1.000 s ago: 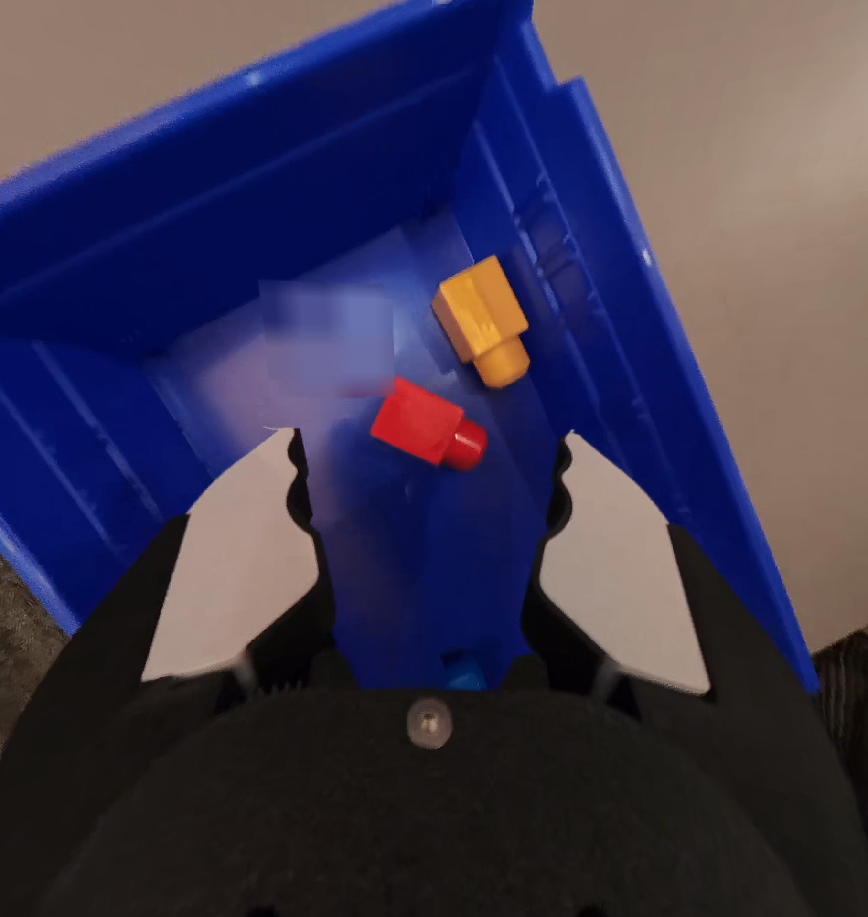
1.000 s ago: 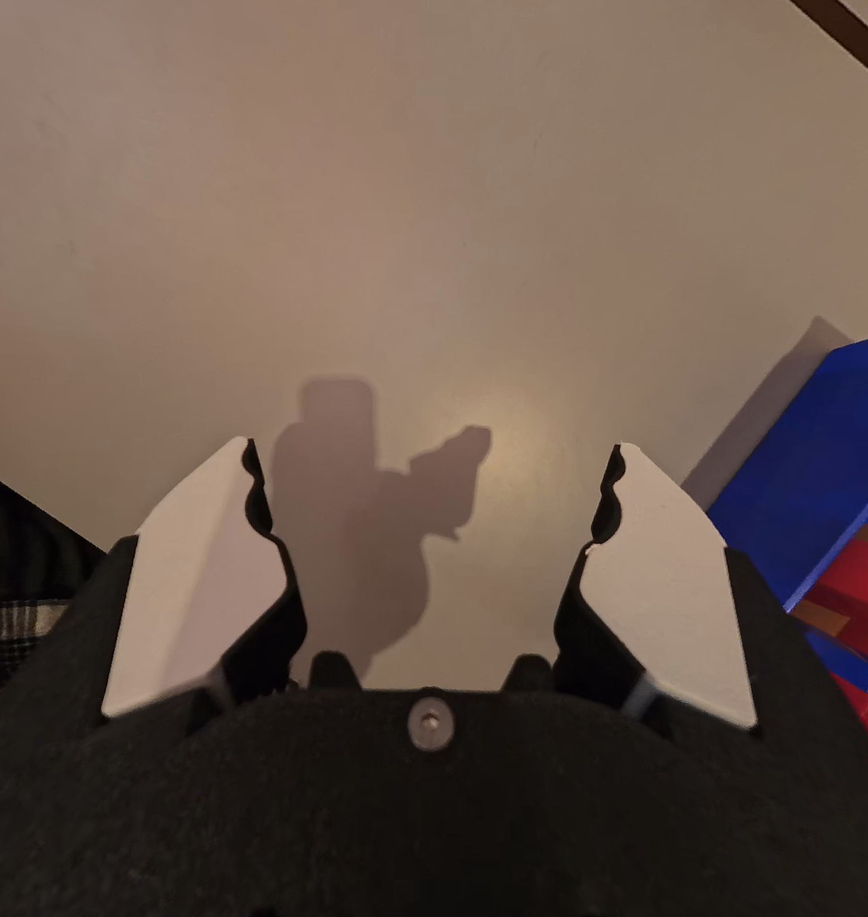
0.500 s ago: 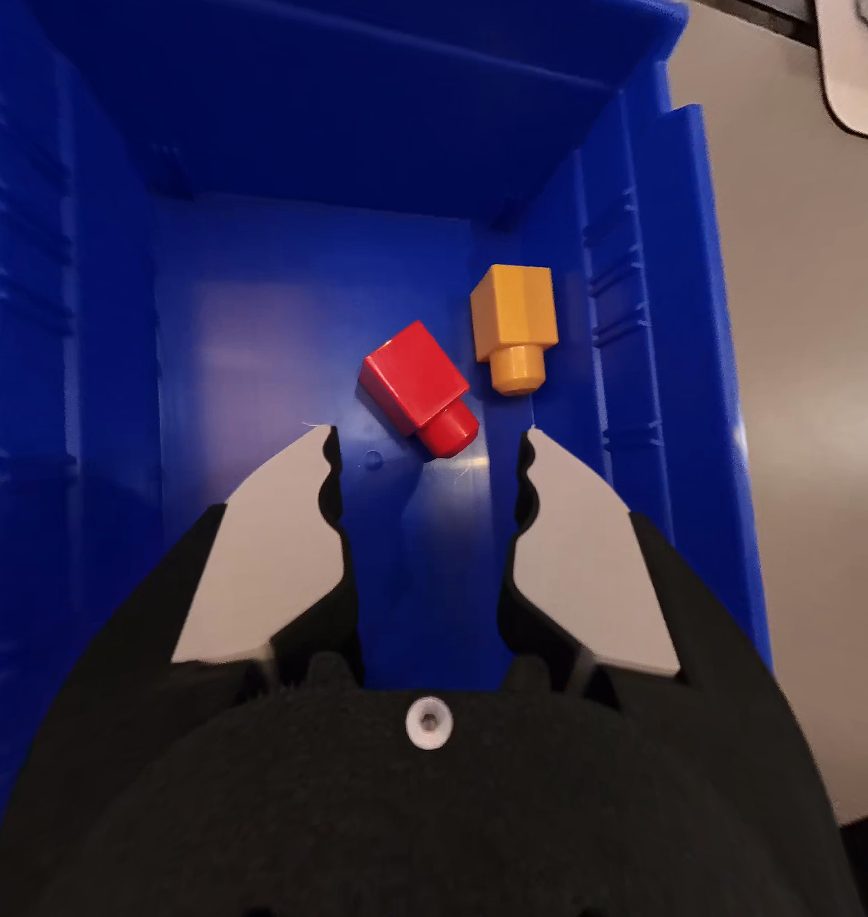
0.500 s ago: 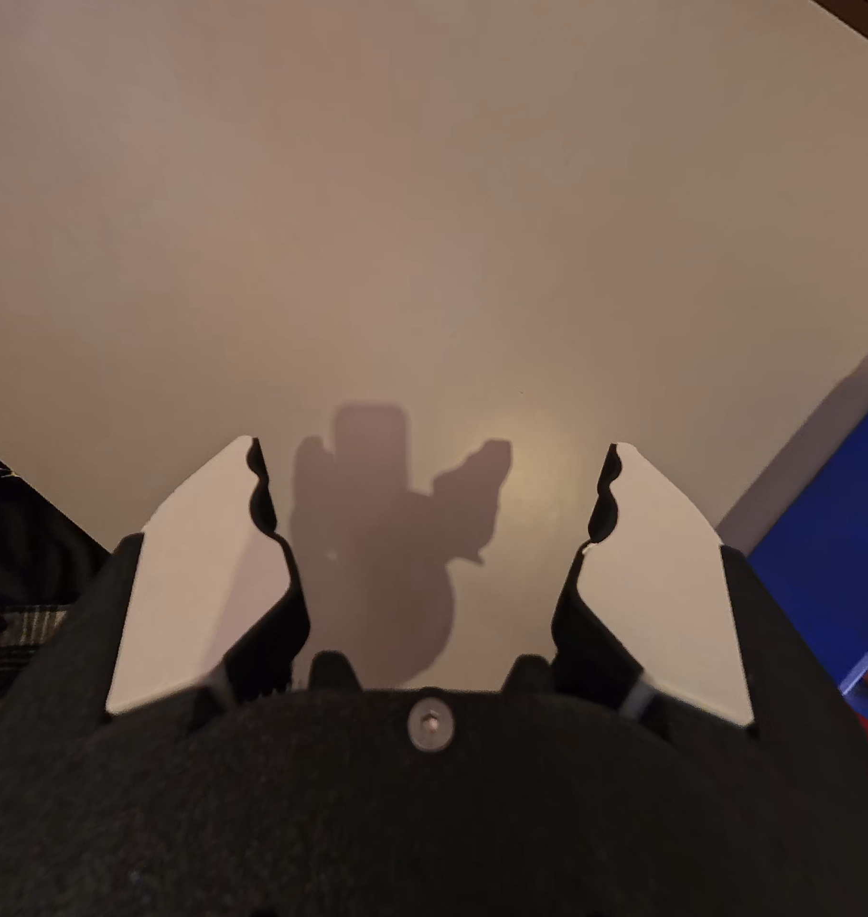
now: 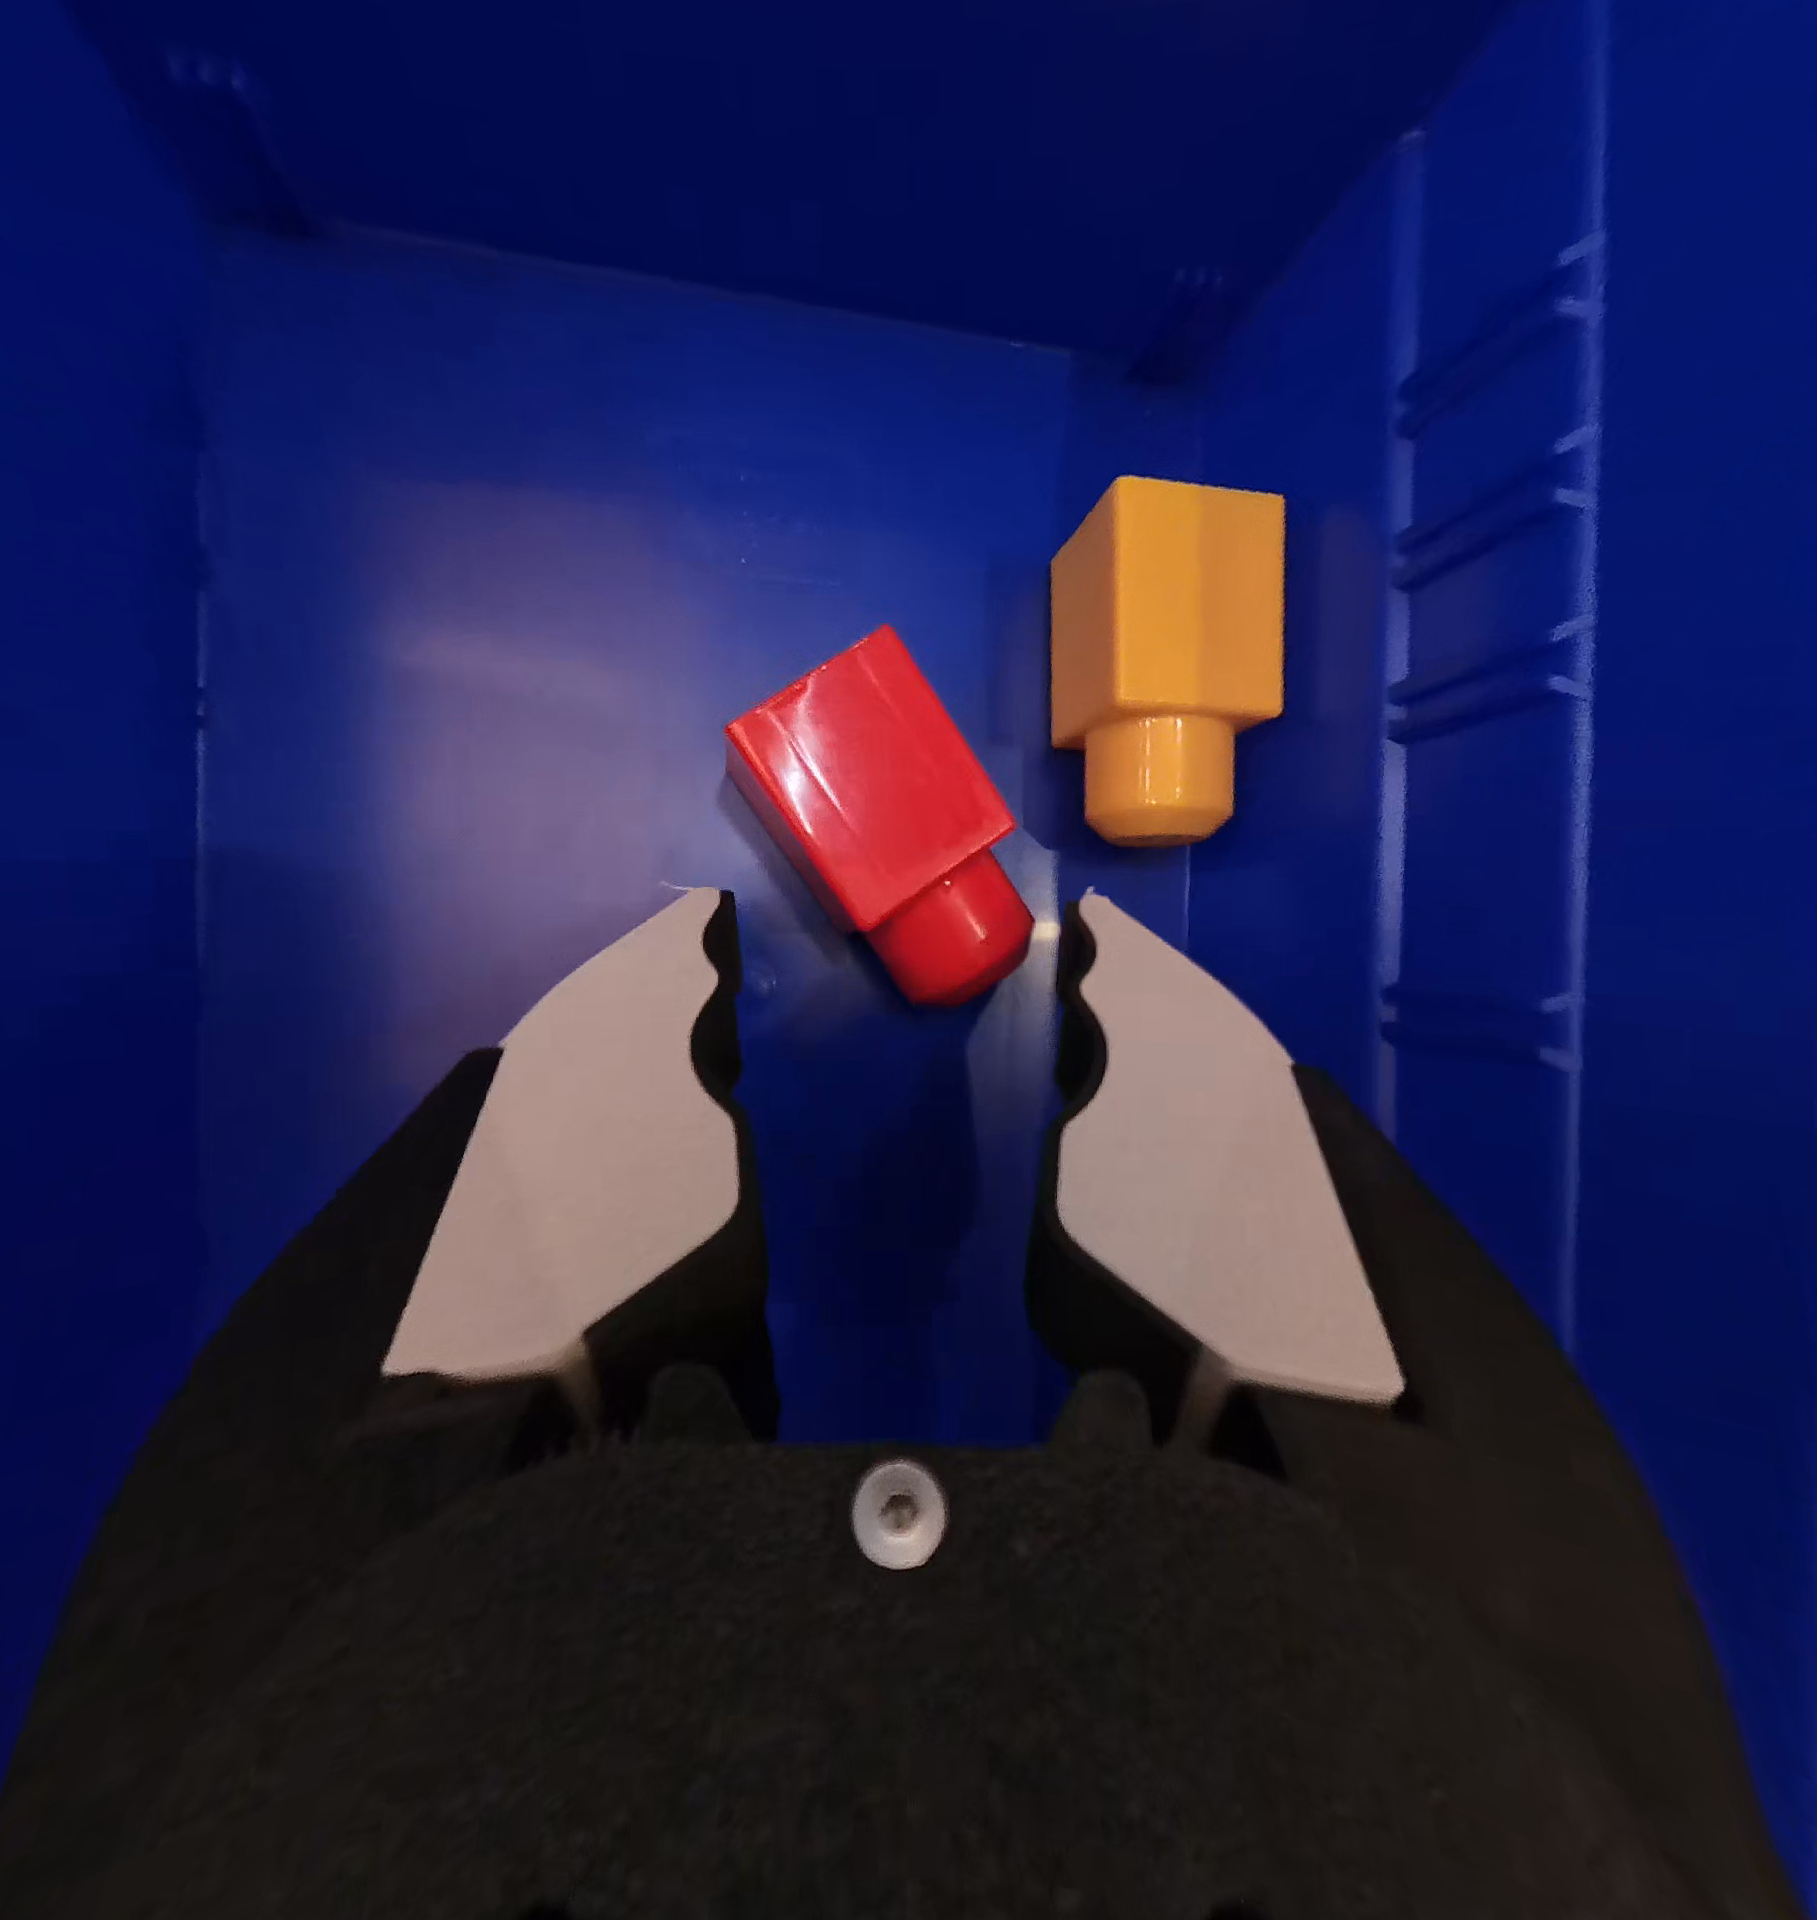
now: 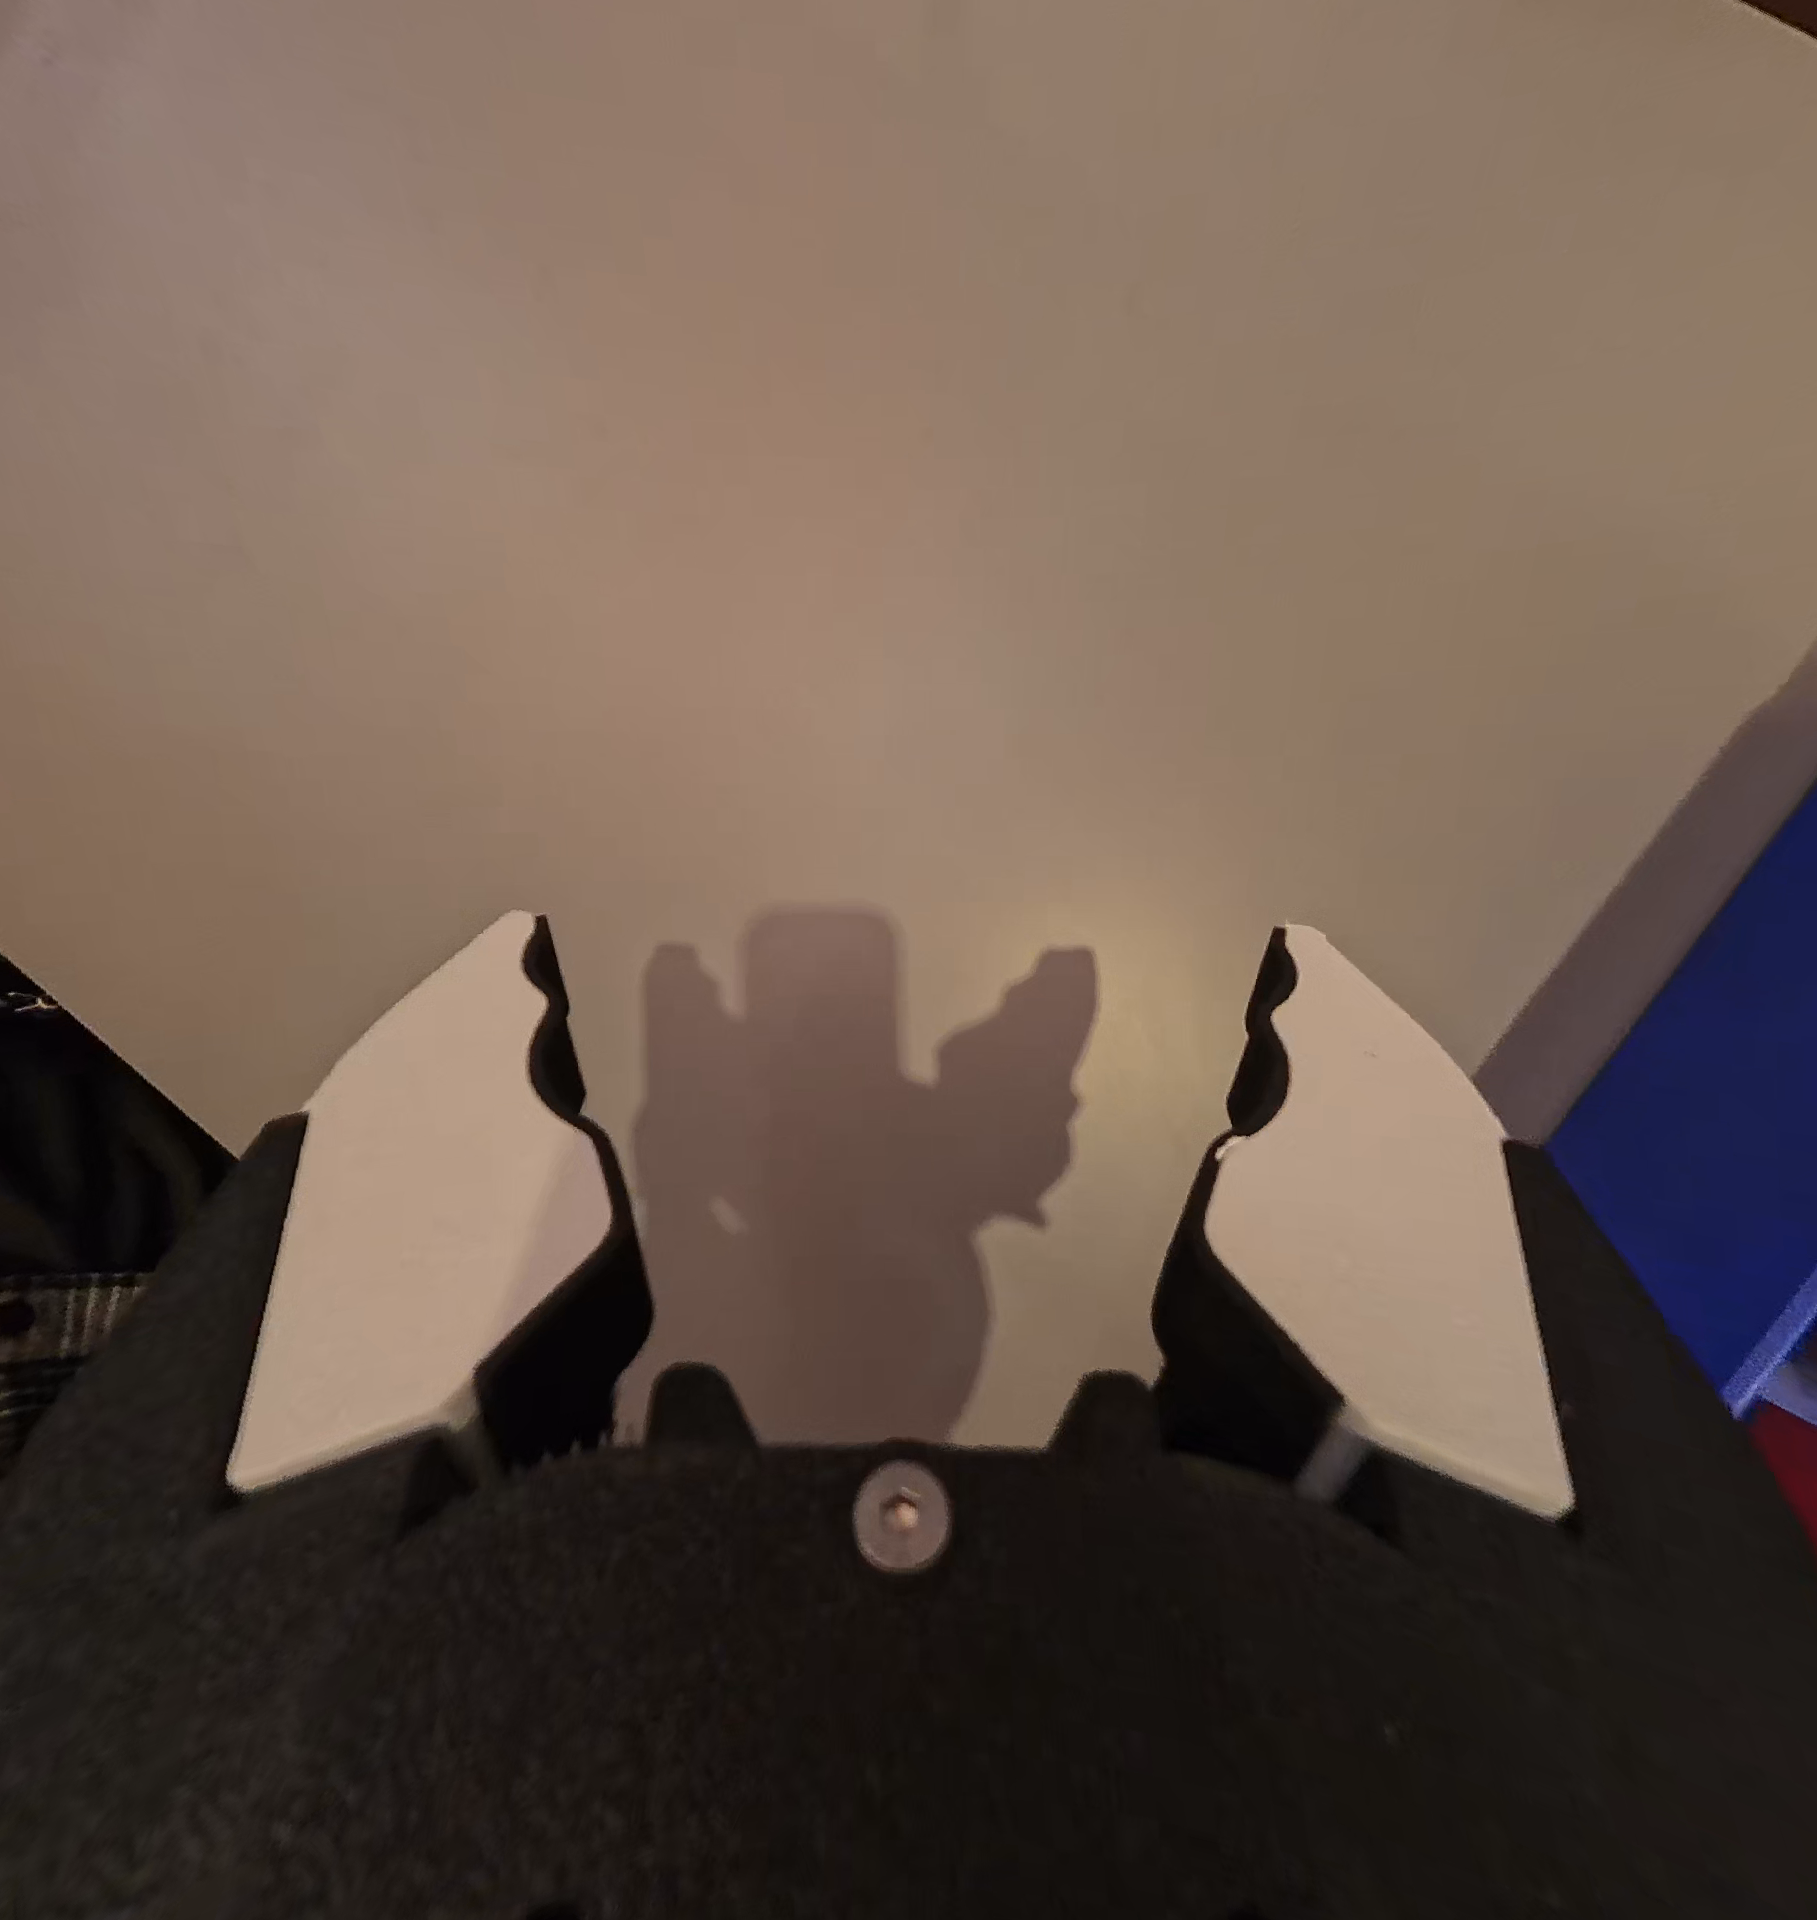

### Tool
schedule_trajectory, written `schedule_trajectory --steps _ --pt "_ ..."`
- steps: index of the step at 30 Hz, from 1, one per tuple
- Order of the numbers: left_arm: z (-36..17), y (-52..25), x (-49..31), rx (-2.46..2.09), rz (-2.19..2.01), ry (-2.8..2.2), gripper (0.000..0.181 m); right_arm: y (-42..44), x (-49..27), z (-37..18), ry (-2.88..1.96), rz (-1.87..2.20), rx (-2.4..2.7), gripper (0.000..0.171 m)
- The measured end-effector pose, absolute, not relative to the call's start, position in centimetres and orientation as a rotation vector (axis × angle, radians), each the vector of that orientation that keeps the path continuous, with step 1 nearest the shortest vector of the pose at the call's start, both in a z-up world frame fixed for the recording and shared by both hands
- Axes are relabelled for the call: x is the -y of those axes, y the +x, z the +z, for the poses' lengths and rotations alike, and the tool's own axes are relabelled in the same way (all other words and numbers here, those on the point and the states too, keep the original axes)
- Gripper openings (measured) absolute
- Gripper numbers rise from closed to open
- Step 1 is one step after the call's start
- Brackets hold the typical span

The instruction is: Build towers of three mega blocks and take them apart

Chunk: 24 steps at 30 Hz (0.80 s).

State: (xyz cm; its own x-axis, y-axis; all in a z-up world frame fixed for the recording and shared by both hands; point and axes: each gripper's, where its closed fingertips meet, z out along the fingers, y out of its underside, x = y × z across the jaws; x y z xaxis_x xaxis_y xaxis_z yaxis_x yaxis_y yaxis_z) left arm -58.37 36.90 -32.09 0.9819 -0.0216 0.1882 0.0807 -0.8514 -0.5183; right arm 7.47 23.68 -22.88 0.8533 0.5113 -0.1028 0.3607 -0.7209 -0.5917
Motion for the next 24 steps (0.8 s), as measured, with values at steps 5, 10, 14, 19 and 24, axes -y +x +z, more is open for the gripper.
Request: schedule_trajectory --steps 5,10,14,19,24 --pt "-32.6 -58.2 -37.6 0.031 -0.321 -2.549 0.041 7.9 -23.6 -22.7 -2.440 0.347 0.613 0.122" --pt "-30.9 -59.4 -36.8 -0.118 -0.269 -2.596 0.037 7.9 -23.2 -22.7 -2.437 0.343 0.628 0.121" --pt "-25.6 -61.9 -35.7 -0.340 -0.033 -2.680 0.036 8.1 -22.8 -22.5 -2.426 0.337 0.629 0.120" --pt "-17.1 -59.3 -34.5 -0.820 0.278 -2.798 0.036 8.5 -22.1 -22.4 -2.414 0.335 0.616 0.119" --pt "-13.3 -50.3 -33.3 -1.514 0.628 -2.814 0.035 9.0 -20.5 -22.6 -2.411 0.340 0.592 0.119"
